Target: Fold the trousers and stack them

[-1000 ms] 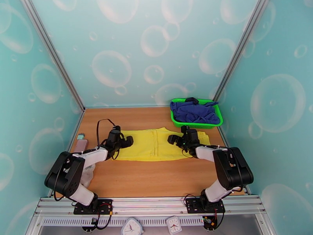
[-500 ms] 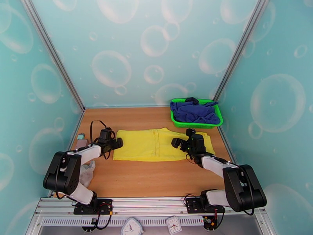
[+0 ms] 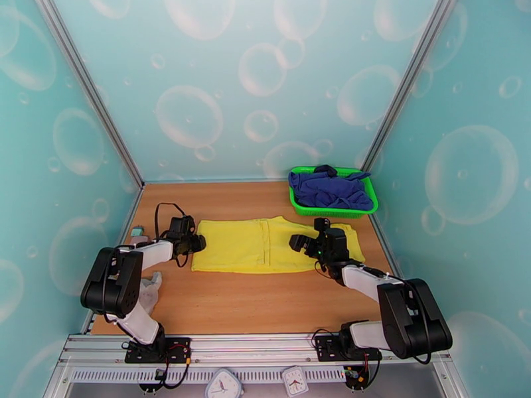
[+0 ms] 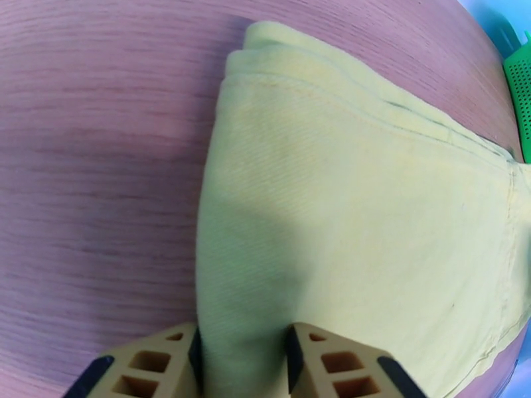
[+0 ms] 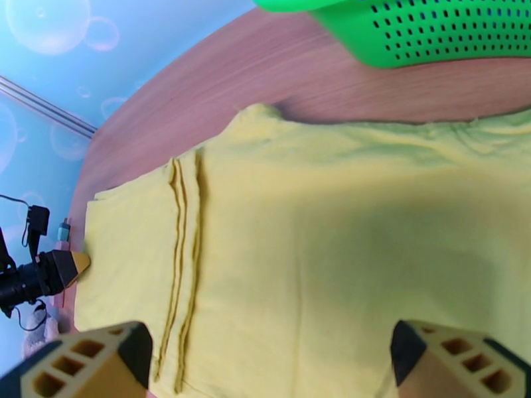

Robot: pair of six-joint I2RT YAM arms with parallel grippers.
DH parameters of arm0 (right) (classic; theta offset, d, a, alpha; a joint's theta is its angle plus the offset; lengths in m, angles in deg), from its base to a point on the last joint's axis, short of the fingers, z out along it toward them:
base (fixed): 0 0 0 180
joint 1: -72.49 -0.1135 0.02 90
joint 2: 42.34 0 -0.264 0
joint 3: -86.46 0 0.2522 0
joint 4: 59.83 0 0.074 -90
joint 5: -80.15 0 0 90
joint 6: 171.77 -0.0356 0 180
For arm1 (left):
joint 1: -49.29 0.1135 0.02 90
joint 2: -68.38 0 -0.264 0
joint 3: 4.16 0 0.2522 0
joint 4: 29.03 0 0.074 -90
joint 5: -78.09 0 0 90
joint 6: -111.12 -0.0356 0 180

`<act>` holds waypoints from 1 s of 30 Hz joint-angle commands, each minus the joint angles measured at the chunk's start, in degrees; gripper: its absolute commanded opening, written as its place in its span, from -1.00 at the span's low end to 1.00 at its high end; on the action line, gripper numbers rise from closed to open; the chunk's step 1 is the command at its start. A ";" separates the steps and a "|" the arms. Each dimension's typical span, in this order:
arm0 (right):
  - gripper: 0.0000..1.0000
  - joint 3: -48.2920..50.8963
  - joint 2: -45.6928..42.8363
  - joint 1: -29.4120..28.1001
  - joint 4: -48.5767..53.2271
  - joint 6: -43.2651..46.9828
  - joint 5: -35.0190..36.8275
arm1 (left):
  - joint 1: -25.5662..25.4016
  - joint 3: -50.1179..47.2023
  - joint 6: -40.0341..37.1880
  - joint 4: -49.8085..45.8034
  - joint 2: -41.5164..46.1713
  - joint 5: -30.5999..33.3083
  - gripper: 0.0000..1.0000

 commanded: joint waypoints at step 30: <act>0.99 4.16 -1.03 2.58 -9.08 -2.02 -6.54 | 5.43 37.27 -5.96 -39.88 0.21 50.01 -1.00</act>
